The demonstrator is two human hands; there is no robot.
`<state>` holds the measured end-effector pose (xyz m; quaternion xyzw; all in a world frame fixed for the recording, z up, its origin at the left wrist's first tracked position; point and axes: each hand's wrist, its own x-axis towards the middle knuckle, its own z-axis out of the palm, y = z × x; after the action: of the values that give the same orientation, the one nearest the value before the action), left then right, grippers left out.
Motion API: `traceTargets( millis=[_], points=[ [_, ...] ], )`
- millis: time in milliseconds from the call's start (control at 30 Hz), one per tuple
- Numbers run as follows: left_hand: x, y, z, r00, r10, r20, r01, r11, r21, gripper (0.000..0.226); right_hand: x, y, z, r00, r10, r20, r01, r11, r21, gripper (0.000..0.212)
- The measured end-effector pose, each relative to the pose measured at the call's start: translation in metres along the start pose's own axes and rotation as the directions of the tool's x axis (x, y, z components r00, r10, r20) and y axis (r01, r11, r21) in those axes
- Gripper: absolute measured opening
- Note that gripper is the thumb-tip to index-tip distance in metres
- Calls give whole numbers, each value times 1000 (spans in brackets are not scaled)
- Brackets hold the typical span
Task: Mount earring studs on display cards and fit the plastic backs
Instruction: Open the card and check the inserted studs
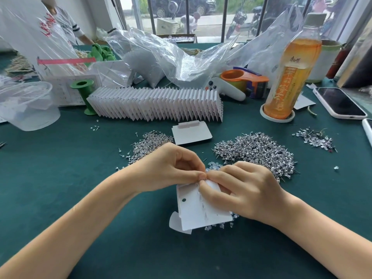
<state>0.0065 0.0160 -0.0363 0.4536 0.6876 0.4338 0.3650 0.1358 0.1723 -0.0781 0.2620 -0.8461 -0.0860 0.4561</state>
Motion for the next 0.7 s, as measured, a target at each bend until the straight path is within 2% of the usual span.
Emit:
traceTargets(
  millis=[133,200,267,300,333,367,433,500,567,700],
  points=[
    [-1,0,0,1000,11,27,-11,1000,2,3,0,0,1,1000,-1,-1,1,1000,-11,30],
    [1,2,0,998,31,-46,-33,999,-33,10,0,4,0,998,61,1,-61,997,54,30],
    [6,-1,-2,969,62,-240,-70,997,-27,18,-2,10,-1,974,228,-9,-222,956,193,30],
    [8,-4,-3,935,80,-345,-83,997,5,17,-3,12,-2,936,352,-12,-337,904,261,26],
    [10,-7,-4,901,97,-422,-83,995,51,13,-4,14,-4,877,480,-10,-455,838,300,16],
    [11,-10,-4,884,116,-452,-74,991,110,9,-5,15,-5,790,613,8,-584,748,316,11],
    [10,-14,-2,906,168,-388,-63,961,269,5,-8,17,-4,593,800,96,-774,532,344,27],
    [9,-17,3,938,214,-272,-92,912,399,6,-9,19,-1,480,864,154,-830,390,399,22],
    [8,-18,6,944,247,-218,-113,865,489,8,-8,19,1,466,870,164,-831,365,421,10],
    [9,-20,4,944,274,-183,-143,840,524,9,-9,18,2,463,868,179,-831,355,427,6]
  ],
)
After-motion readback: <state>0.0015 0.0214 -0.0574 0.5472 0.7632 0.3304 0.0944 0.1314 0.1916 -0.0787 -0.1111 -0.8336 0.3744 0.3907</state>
